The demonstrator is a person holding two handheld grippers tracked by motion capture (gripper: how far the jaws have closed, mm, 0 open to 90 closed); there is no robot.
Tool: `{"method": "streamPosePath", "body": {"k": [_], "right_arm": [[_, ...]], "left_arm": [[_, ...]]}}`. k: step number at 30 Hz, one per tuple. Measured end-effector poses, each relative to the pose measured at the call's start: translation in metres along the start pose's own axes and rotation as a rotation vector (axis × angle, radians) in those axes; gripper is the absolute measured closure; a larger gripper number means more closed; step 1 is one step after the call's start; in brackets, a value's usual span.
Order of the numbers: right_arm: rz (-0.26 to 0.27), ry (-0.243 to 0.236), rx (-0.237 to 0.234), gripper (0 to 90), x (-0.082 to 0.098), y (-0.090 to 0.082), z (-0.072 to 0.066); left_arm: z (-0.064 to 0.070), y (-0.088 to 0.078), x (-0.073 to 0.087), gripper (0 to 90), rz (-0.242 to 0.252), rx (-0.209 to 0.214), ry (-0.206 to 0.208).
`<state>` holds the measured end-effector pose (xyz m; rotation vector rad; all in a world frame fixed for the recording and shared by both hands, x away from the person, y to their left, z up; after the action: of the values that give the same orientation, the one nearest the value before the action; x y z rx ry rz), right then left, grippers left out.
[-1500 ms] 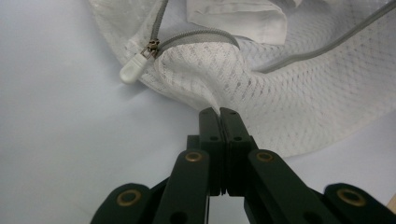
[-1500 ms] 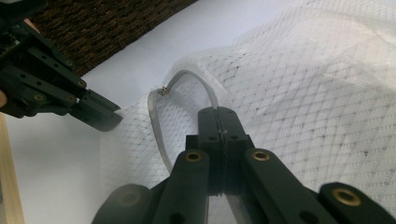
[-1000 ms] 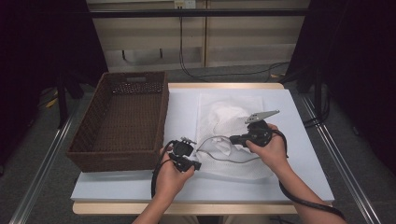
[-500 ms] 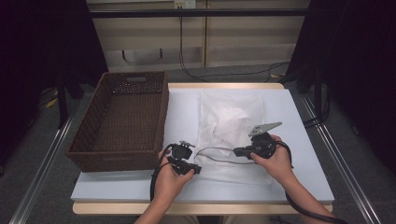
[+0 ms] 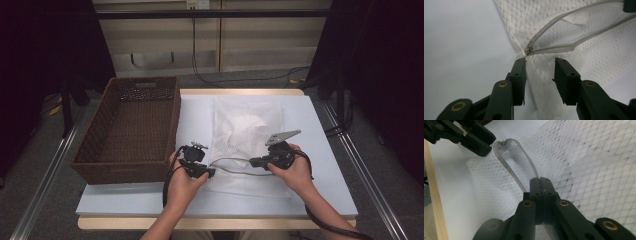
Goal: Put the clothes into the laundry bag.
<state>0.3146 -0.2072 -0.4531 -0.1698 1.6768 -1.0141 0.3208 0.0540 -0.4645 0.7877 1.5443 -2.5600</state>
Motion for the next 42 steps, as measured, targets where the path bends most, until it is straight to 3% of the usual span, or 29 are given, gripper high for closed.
{"method": "streamPosePath", "body": {"k": [3,5,10,19,23,28,33,35,39,42], "right_arm": [[0.003,-0.004,-0.003,90.0,-0.002,0.0,0.0],[0.002,0.0,-0.008,89.3,-0.003,0.001,0.0],[0.004,-0.007,-0.009,84.5,-0.01,0.002,-0.003],[0.019,-0.053,-0.011,75.6,-0.04,0.013,-0.01],[0.011,-0.075,-0.02,74.1,-0.054,0.025,-0.015],[-0.006,-0.1,-0.002,72.5,-0.063,0.039,-0.017],[-0.048,-0.121,0.017,83.0,-0.062,0.049,-0.018],[-0.061,-0.126,0.017,89.4,-0.059,0.05,-0.017],[-0.08,-0.108,0.009,90.0,-0.05,0.05,-0.016],[-0.082,-0.105,0.008,90.0,-0.046,0.047,-0.014]], "left_arm": [[-0.002,0.005,0.003,62.9,-0.026,0.002,0.001],[-0.002,0.005,0.004,73.3,-0.033,0.011,-0.012],[-0.004,0.004,0.006,84.7,-0.064,0.014,0.004],[0.003,0.008,0.009,89.8,-0.04,0.034,-0.001],[0.003,0.008,0.009,89.7,-0.052,0.037,0.018],[0.002,0.011,0.01,88.7,-0.058,0.05,0.013],[0.003,0.01,0.009,86.6,-0.057,0.07,0.001],[0.004,0.009,0.009,83.3,-0.05,0.068,-0.002],[0.003,-0.003,0.003,72.3,-0.034,0.08,-0.002],[0.002,-0.01,-0.002,64.2,0.007,0.087,-0.033]]}}
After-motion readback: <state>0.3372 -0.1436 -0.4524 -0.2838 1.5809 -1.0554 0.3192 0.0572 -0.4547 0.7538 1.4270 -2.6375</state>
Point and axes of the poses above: each handheld gripper's, and its own axes: y roughly forward along the jaws, x roughly out of its underside, z roughly to its right, the point moved 2 cm from there along y, roughly forward along the jaws, and after that the axes turned 14 degrees about -y, right-handed, at the moved point
